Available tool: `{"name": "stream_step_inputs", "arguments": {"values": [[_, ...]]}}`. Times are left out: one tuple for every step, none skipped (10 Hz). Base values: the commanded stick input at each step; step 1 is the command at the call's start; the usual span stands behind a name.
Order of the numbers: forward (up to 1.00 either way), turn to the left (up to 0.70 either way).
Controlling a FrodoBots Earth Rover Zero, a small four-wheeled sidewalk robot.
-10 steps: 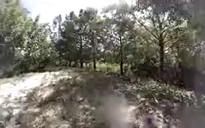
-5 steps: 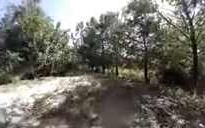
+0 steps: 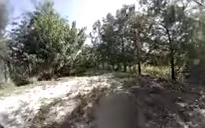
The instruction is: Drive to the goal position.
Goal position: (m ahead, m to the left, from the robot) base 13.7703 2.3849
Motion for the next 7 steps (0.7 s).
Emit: {"name": "stream_step_inputs", "arguments": {"values": [[0.85,0.0],[0.85,0.0],[0.85,0.0],[0.85,0.0],[0.85,0.0],[0.85,0.0],[0.85,0.0]]}}
